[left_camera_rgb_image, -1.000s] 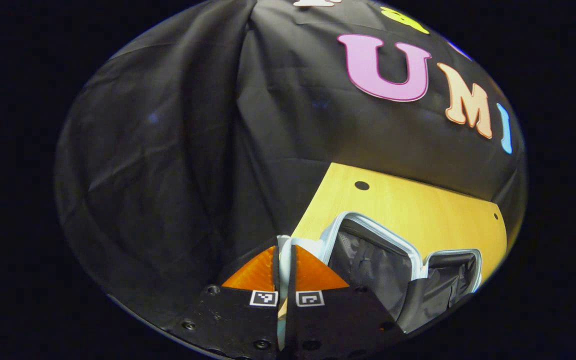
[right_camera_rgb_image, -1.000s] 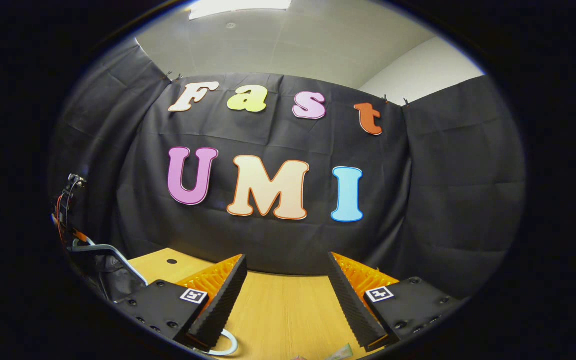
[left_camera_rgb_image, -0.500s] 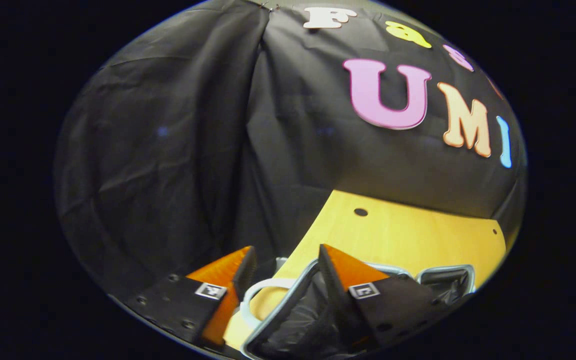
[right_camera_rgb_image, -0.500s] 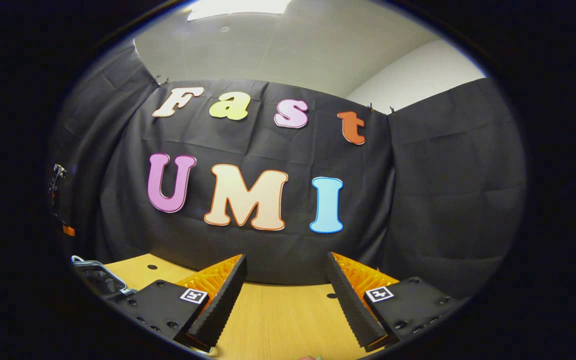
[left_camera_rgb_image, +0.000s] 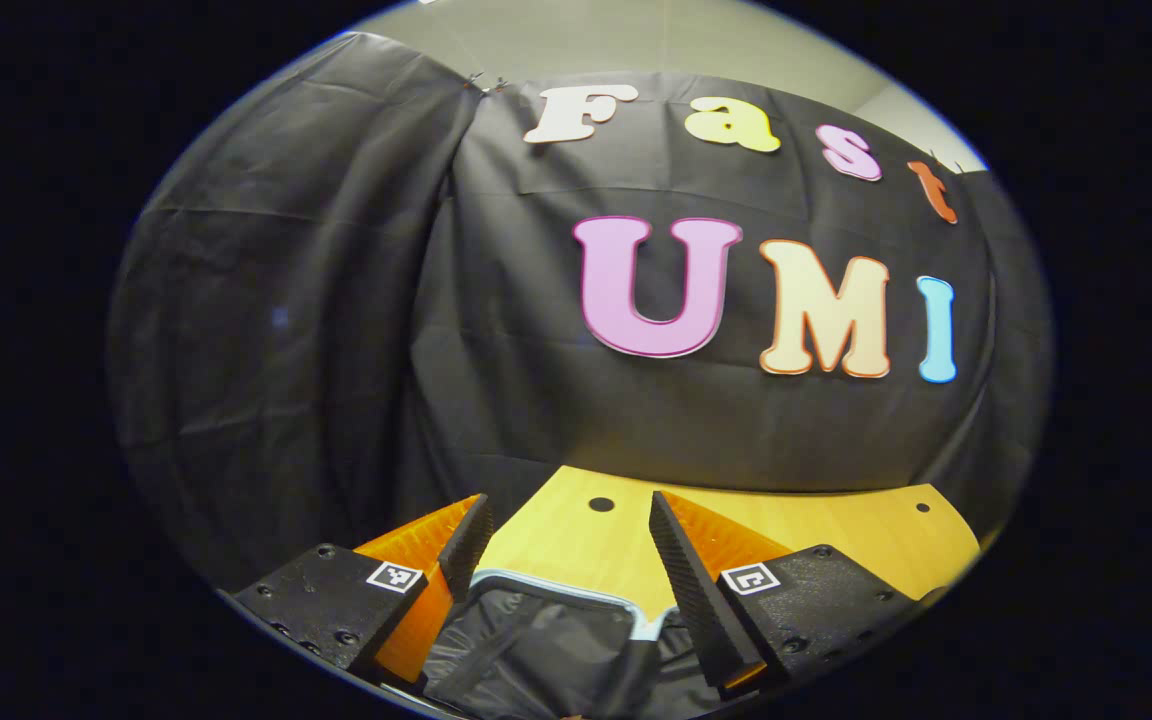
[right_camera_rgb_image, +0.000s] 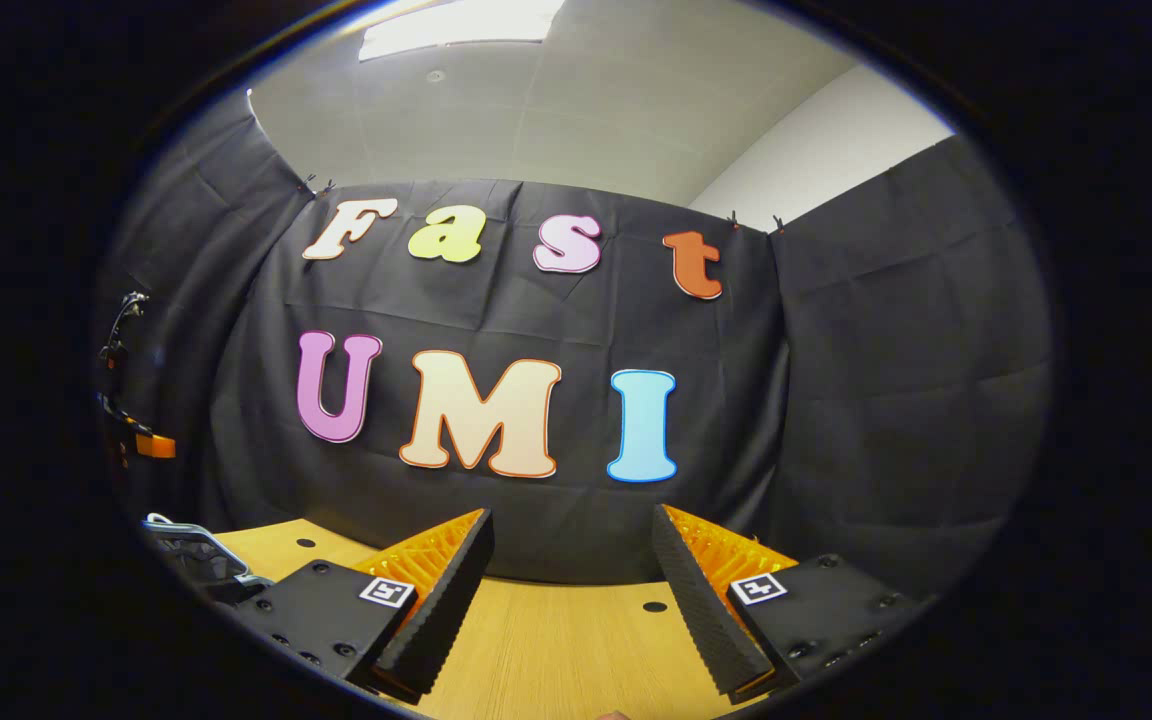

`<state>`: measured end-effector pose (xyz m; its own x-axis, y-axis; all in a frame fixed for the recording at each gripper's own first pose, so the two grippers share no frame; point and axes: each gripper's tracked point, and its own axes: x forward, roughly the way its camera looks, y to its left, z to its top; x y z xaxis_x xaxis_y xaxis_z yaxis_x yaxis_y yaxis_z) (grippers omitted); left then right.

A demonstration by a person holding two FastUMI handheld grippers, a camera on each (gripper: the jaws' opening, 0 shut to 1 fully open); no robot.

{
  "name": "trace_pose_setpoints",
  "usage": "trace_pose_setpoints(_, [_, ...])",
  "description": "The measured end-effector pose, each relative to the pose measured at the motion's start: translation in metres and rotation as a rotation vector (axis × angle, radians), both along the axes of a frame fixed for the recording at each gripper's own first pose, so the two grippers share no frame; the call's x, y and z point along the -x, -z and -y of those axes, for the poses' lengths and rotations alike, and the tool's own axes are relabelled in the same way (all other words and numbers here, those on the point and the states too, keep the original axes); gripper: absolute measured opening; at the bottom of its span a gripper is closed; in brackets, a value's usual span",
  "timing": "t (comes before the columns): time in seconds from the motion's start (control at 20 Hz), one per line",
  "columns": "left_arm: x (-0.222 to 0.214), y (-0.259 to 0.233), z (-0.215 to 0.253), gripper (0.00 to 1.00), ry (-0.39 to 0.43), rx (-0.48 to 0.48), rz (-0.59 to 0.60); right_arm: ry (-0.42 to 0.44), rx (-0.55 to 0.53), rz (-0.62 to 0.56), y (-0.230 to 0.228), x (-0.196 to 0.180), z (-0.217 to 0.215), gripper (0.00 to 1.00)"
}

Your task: First open the suitcase, pack the skin care products into it, and then close the suitcase.

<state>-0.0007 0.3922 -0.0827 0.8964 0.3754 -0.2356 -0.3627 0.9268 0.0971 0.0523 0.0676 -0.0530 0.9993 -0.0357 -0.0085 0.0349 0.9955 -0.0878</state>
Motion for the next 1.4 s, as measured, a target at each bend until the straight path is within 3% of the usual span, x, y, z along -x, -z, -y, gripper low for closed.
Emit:
trace_pose_setpoints(0.2, [-0.010, -0.012, 0.077, 0.94, 0.071, -0.060, 0.010, -0.018, -0.005, -0.007, 0.002, -0.003, 0.029, 1.00])
trace_pose_setpoints(0.65, [-0.021, -0.011, 0.225, 0.95, 0.230, -0.043, 0.035, -0.080, -0.041, -0.022, 0.012, -0.006, 0.074, 0.98])
trace_pose_setpoints(1.15, [-0.002, 0.058, 0.343, 0.95, 0.376, 0.029, -0.062, -0.118, -0.043, -0.046, 0.031, 0.014, 0.103, 1.00])
trace_pose_setpoints(1.4, [0.018, 0.112, 0.398, 0.95, 0.506, 0.089, -0.152, -0.131, -0.002, -0.071, 0.043, 0.029, 0.107, 0.99])
